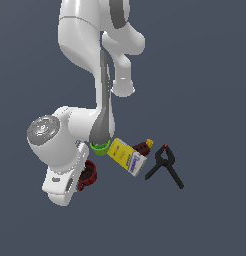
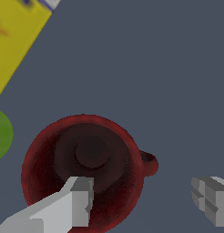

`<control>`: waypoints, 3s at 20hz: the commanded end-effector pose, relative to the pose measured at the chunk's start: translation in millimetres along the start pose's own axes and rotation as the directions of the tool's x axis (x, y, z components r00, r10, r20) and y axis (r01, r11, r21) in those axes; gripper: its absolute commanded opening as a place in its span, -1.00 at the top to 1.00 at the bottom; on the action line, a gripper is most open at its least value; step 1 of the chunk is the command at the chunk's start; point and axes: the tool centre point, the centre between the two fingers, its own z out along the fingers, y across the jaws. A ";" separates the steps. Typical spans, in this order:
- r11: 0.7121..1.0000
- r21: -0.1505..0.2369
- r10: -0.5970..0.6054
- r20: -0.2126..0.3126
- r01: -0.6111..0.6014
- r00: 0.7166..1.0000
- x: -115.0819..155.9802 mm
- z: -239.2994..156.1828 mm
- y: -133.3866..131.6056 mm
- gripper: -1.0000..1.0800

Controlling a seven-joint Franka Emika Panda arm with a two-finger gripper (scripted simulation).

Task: Pick up a designated object from a clutter of objects.

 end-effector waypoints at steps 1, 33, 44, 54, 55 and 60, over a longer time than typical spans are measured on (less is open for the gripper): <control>1.000 -0.002 -0.009 -0.002 0.009 1.000 -1.0 1.2 0.9 -0.62; 1.000 -0.004 -0.010 -0.001 0.010 1.000 2.3 23.8 -4.0 1.00; 1.000 -0.003 -0.010 0.001 0.010 1.000 22.1 -16.7 -34.7 1.00; 1.000 -0.001 -0.010 0.006 0.010 1.000 54.8 -82.9 -84.3 1.00; 1.000 -0.001 -0.010 0.006 0.010 1.000 58.2 -89.6 -89.3 1.00; 1.000 0.000 -0.010 0.007 0.010 1.000 75.2 -123.7 -114.2 1.00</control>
